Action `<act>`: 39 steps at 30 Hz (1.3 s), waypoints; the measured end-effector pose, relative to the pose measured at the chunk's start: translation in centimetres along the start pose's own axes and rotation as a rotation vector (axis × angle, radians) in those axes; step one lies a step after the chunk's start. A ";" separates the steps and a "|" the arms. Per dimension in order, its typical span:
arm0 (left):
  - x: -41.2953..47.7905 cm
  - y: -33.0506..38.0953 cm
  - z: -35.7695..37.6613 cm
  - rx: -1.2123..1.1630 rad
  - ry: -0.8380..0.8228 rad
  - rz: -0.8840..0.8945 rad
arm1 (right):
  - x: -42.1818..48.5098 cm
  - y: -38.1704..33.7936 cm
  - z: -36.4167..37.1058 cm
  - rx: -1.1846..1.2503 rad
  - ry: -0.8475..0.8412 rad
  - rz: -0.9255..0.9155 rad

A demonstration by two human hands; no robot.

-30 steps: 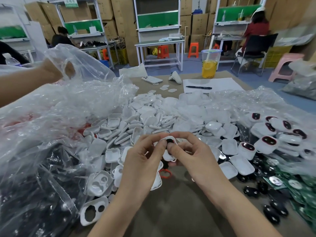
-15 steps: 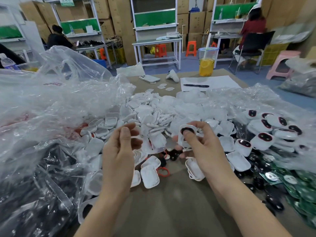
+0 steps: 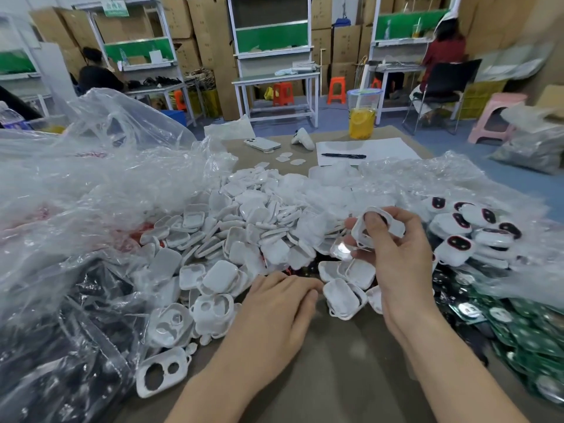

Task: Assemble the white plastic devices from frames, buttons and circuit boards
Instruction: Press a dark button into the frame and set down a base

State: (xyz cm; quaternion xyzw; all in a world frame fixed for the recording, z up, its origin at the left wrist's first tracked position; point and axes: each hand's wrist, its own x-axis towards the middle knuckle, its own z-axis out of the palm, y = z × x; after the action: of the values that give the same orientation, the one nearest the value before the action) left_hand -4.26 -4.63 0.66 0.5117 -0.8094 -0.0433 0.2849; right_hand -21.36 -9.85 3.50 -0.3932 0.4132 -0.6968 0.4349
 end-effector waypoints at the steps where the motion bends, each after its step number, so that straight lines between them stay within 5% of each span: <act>1: 0.0 -0.2 0.0 0.028 0.007 -0.015 | 0.0 0.1 0.0 -0.007 -0.014 0.005; 9: 0.4 -1.7 -0.3 0.169 0.270 -0.179 | -0.8 0.6 0.4 -0.044 -0.109 0.052; 17: 0.4 -0.4 0.6 0.221 0.158 0.048 | -0.2 0.5 -0.2 0.101 -0.096 0.127; 28: 0.9 -1.0 0.9 0.417 0.082 -0.168 | -0.1 0.8 -0.1 0.120 -0.107 0.145; 39: 0.9 -1.8 0.8 0.485 0.145 -0.089 | -0.4 1.8 0.5 0.068 -0.271 0.291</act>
State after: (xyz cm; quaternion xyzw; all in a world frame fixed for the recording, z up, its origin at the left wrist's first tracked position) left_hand -3.48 -6.42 -0.28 0.6020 -0.7503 0.1763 0.2088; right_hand -20.34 -10.09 1.97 -0.4045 0.3797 -0.5808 0.5957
